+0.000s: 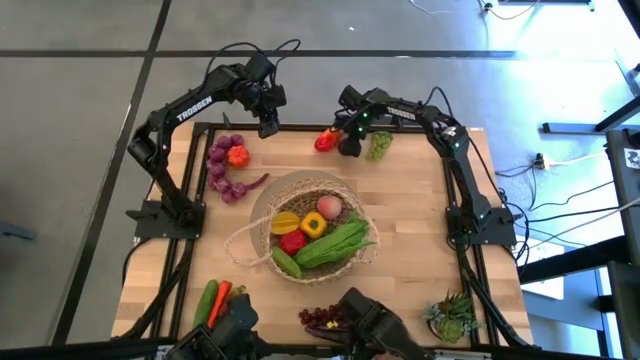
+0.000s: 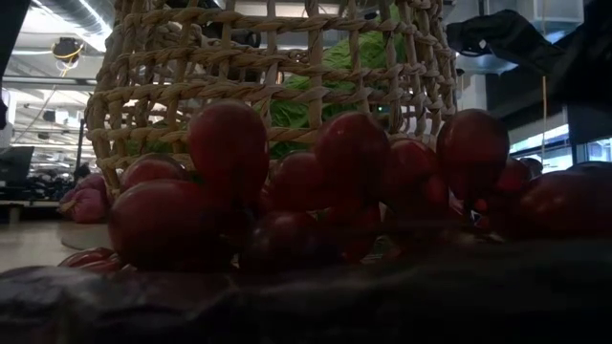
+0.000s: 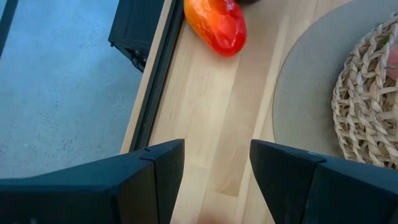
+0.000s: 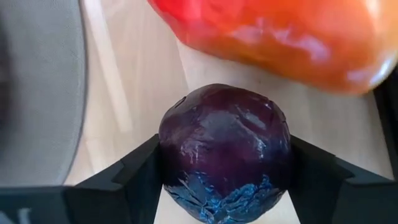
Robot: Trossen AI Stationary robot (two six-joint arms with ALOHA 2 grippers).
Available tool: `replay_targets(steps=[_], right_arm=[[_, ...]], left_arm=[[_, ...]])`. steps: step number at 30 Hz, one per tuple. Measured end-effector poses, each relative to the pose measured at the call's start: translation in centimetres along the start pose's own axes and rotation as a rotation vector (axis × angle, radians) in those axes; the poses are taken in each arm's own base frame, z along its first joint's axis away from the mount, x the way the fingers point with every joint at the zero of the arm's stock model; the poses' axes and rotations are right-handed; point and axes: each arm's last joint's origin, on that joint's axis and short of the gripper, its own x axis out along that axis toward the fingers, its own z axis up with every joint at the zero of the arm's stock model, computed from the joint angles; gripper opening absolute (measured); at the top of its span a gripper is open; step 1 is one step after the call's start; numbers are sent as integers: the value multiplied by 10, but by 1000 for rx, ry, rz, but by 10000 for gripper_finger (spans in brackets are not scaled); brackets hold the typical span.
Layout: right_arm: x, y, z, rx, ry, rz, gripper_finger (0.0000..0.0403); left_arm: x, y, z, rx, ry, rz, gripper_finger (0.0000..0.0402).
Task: Build produce basket
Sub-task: Put the purple plum into the brown basket
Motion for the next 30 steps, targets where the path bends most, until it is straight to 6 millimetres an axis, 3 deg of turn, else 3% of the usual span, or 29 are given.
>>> replay_targets(steps=[7, 11, 19, 25, 30], right_arm=[[-36, 12, -2, 22, 36, -122, 261], [-70, 26, -1, 43, 2, -205, 261], [-141, 75, -3, 32, -104, -413, 261], [-183, 115, -8, 11, -246, -433, 261], [-206, 148, -13, -47, -353, -368, 261]], left_arm=[[0, 0, 0, 0, 0, 0, 171], [0, 0, 0, 0, 0, 0, 171], [0, 0, 0, 0, -1, 0, 171], [0, 0, 0, 0, -1, 0, 171], [0, 0, 0, 0, -1, 0, 171]])
